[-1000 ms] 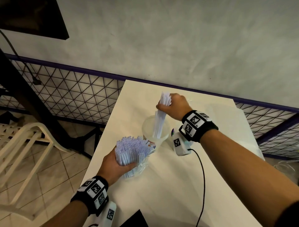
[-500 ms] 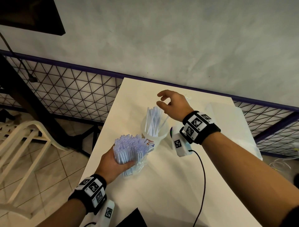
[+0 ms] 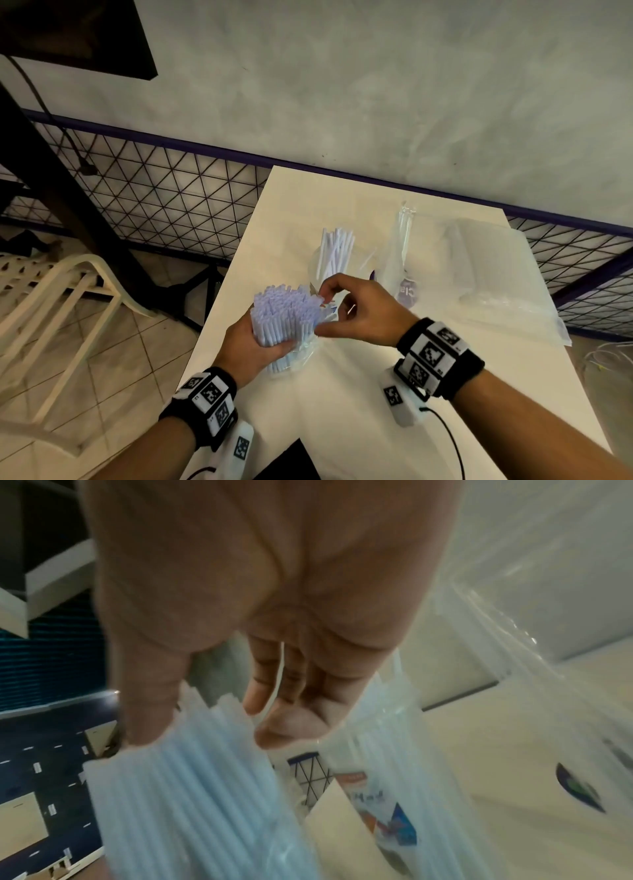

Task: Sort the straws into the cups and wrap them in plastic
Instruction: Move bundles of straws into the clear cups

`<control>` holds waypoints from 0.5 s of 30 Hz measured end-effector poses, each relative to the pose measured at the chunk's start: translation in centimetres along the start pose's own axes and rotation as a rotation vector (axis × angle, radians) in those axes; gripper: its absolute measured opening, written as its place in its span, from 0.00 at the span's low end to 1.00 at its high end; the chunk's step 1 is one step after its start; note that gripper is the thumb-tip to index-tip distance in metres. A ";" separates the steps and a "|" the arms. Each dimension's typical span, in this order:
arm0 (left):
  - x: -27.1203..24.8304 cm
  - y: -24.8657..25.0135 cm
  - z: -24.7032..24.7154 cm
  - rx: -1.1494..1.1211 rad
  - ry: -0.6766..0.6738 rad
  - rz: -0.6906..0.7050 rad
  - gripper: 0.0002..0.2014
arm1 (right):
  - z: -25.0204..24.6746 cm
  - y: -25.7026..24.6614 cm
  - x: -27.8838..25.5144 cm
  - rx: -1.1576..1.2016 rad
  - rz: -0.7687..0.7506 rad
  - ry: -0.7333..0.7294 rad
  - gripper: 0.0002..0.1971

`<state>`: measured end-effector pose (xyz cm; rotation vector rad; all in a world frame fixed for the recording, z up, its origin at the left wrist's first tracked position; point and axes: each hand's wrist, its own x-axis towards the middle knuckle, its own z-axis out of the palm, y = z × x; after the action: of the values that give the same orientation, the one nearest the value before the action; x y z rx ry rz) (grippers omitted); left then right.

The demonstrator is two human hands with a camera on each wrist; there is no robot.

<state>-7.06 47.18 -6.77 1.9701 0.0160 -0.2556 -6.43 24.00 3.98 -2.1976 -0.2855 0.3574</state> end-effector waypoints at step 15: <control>-0.2 0.2 0.0 -0.029 0.006 -0.020 0.32 | 2.9 1.4 1.0 -0.111 -0.051 0.196 0.13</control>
<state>-7.26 47.11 -6.58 1.9423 0.0429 -0.2612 -6.40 25.59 1.07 -2.3090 -0.2579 0.0980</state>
